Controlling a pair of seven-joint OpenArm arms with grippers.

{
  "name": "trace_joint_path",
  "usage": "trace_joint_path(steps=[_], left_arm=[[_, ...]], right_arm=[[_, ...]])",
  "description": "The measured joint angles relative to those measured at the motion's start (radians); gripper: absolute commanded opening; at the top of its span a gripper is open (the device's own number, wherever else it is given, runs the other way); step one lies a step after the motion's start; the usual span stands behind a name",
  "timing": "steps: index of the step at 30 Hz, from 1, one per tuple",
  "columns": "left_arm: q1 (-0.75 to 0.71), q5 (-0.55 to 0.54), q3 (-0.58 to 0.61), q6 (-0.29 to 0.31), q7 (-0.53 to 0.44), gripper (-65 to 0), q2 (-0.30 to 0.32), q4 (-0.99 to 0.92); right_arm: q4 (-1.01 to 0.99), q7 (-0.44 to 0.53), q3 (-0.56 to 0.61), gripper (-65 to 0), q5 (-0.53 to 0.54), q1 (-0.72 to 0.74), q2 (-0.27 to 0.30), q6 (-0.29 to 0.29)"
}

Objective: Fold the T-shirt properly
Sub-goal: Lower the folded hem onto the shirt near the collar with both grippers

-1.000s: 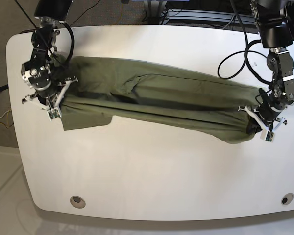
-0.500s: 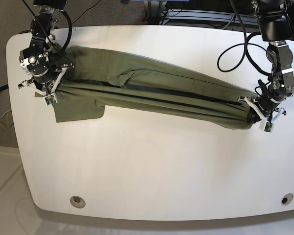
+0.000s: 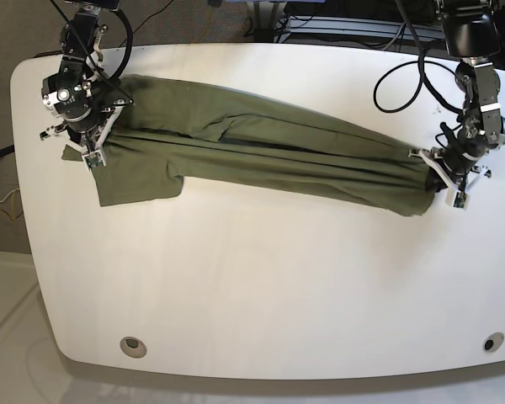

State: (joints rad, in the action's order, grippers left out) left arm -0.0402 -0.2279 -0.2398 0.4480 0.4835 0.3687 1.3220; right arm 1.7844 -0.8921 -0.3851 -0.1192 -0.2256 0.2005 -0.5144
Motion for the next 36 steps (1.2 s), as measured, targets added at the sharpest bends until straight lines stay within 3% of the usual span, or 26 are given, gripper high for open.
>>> trace_joint_path(steps=[7,23,30,36], left_arm=[[-0.010,0.003,-0.002,-0.006,-0.001,-65.0,-0.027,0.000],[-0.026,-0.003,-0.003,-0.006,-0.013,-65.0,-0.027,0.000],[-0.026,-0.009,-0.003,-0.064,-0.008,-65.0,-0.027,0.003],[-0.026,-0.012,-0.047,-0.074,-0.002,-65.0,-0.033,0.005]], right_arm=[[-0.083,0.032,-0.001,-65.0,-0.005,0.003,0.000,0.011],[-0.122,0.102,-0.004,-65.0,-0.005,0.006,0.008,0.018],[-0.124,0.103,-0.005,-65.0,-0.005,0.011,0.007,0.017],[-0.127,0.095,-0.005,-65.0,-0.006,0.028,0.007,0.017]])
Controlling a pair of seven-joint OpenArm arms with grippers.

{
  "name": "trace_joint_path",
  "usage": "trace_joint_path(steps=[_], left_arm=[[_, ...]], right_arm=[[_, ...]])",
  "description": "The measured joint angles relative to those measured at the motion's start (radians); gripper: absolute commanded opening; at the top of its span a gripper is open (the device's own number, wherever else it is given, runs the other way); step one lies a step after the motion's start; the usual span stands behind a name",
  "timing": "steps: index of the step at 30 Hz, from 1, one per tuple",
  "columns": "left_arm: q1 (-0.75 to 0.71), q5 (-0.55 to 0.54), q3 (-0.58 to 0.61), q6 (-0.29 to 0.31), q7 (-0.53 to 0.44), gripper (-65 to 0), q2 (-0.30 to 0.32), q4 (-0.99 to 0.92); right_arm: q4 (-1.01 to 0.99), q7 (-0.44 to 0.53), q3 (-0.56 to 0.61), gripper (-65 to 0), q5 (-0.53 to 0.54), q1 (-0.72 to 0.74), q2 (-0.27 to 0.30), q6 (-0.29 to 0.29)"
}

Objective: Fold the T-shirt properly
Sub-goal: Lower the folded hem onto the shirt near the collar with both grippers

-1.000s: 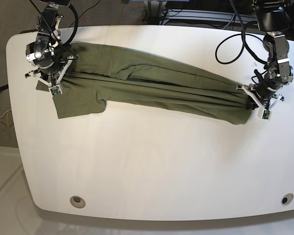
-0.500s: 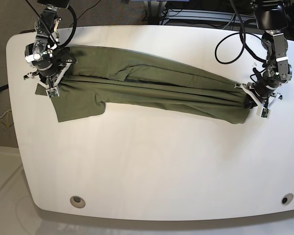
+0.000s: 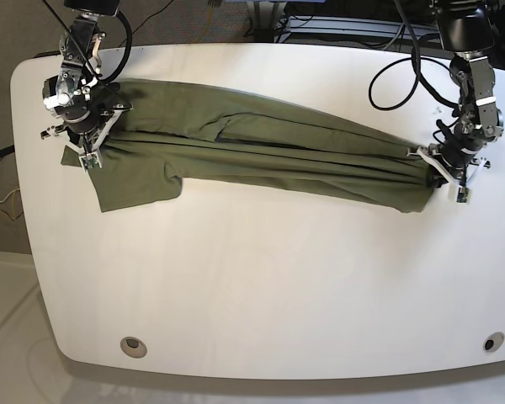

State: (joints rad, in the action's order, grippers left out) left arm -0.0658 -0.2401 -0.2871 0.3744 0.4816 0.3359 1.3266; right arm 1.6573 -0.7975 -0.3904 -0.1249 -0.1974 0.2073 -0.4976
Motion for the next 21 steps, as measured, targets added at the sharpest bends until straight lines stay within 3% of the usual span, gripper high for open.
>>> trace_joint_path(steps=[21], left_arm=[[-0.034,0.002,-0.064,-0.008,-0.006,-65.0,0.006,-0.010]], right_arm=[[-0.014,-0.026,0.011,-65.0,0.001,0.076,-0.044,-0.011]])
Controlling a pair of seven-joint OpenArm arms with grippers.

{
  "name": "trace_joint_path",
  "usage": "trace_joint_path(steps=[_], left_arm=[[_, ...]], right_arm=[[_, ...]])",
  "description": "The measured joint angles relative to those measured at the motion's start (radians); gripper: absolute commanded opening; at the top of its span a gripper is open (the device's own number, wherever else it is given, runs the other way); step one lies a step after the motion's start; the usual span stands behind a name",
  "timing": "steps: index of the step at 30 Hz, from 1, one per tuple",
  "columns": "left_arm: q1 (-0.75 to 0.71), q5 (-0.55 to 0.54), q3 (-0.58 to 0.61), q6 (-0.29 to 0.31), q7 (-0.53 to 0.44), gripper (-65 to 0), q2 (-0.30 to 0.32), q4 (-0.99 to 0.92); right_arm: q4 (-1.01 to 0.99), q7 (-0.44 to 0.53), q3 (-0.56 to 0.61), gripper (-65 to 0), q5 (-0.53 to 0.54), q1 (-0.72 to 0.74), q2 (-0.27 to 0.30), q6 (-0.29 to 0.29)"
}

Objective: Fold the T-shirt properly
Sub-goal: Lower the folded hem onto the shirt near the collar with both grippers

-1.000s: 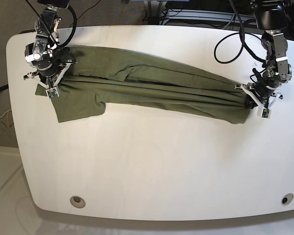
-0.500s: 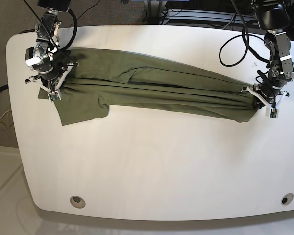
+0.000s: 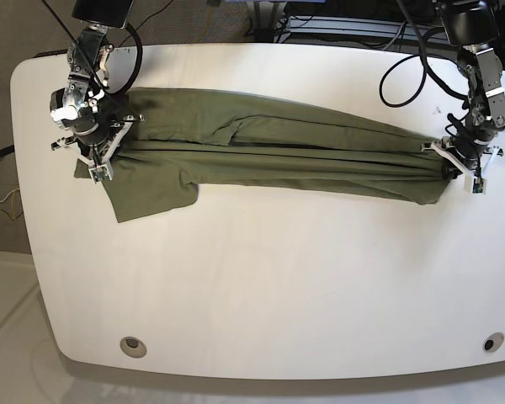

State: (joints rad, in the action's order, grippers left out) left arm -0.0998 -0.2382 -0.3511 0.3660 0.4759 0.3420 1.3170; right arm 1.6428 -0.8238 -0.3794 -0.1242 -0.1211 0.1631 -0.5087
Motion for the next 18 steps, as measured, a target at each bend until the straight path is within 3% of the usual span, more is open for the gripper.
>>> trace_joint_path(steps=[8,18], left_arm=[[0.000,0.003,-0.001,-0.005,-0.002,-65.0,0.000,-0.002],[0.000,0.010,-0.004,-0.014,-0.001,-65.0,0.001,-0.002]], right_arm=[[-0.001,-0.008,0.080,-65.0,-0.014,0.018,0.000,0.014],[-0.013,-0.027,0.085,-65.0,-0.011,0.065,-0.004,0.010]])
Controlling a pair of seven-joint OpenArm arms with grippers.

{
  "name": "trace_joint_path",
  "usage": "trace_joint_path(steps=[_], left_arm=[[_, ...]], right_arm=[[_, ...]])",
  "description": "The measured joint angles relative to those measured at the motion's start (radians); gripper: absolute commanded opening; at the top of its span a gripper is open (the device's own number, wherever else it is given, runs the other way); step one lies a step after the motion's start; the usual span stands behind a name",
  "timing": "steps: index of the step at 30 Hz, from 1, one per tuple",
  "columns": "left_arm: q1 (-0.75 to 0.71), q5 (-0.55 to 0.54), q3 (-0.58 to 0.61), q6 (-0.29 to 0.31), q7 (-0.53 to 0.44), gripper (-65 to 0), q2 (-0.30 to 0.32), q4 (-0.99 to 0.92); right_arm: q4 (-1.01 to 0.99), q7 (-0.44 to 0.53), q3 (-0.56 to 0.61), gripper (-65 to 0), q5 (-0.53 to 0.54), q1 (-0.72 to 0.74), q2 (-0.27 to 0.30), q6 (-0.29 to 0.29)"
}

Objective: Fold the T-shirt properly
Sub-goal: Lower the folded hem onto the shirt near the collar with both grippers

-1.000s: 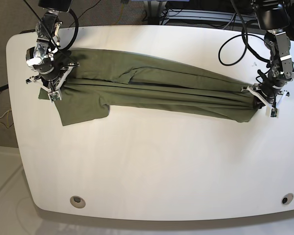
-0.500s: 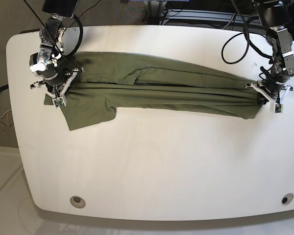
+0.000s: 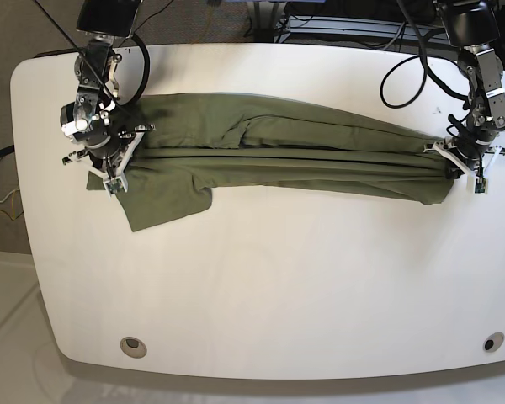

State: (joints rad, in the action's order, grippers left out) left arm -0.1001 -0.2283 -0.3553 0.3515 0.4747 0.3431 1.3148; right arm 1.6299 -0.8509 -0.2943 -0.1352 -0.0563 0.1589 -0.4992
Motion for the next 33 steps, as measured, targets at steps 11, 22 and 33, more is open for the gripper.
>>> trace_joint_path(steps=[11,22,33], left_arm=[[0.000,0.000,0.000,0.000,0.000,-65.0,-0.002,0.000],[0.000,0.000,0.000,0.000,0.000,-65.0,-0.001,0.000],[0.000,0.000,0.000,0.000,0.001,-63.3,0.001,0.000]], right_arm=[[-0.111,0.020,-0.003,-65.0,0.001,0.087,0.005,0.000],[-0.112,0.092,-0.007,-65.0,0.005,0.055,0.007,0.002],[-0.111,0.109,-0.023,-56.1,0.009,0.037,0.005,0.004]])
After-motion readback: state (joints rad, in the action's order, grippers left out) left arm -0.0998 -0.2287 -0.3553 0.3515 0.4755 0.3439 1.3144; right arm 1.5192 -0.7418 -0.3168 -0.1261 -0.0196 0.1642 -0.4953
